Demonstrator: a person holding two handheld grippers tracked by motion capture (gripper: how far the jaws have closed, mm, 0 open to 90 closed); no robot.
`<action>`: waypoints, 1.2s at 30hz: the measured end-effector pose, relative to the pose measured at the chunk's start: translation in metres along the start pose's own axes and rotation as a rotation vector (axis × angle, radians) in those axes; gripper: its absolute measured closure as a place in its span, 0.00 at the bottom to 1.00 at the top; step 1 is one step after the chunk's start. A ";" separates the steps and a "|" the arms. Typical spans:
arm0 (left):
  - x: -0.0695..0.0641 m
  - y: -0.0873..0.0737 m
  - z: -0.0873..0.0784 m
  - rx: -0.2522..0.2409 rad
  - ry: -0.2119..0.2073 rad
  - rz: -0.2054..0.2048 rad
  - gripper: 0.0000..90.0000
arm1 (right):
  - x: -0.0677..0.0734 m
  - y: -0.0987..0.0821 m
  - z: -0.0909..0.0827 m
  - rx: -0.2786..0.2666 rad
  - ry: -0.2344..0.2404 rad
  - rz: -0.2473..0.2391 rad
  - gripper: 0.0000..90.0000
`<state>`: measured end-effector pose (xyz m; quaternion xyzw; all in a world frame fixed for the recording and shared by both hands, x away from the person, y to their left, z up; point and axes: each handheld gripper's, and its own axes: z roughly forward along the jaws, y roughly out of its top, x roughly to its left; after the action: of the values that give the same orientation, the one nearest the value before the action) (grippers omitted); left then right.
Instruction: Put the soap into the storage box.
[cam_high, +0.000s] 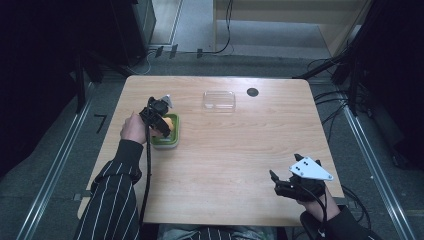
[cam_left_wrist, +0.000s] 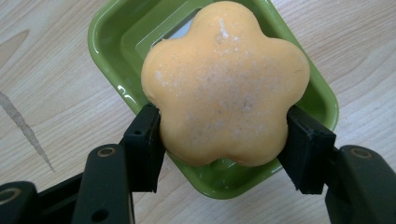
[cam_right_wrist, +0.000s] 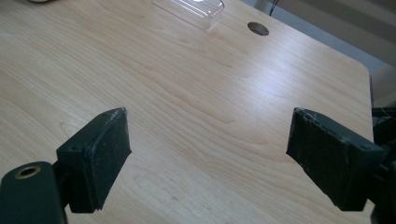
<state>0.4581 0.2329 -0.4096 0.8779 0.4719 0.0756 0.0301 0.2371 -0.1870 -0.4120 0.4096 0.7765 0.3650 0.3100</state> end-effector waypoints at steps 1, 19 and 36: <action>-0.001 0.000 0.001 -0.001 0.011 -0.001 0.44 | 0.000 0.000 0.000 0.001 0.001 -0.004 0.15; -0.005 0.006 0.010 0.022 0.038 0.011 0.44 | 0.000 0.000 0.000 0.001 0.001 0.000 0.15; -0.007 0.007 0.015 0.028 0.043 0.010 0.43 | 0.000 0.000 0.000 0.000 0.000 -0.003 0.15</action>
<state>0.4621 0.2235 -0.4240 0.8787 0.4690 0.0883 0.0074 0.2369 -0.1872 -0.4118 0.4086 0.7772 0.3645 0.3103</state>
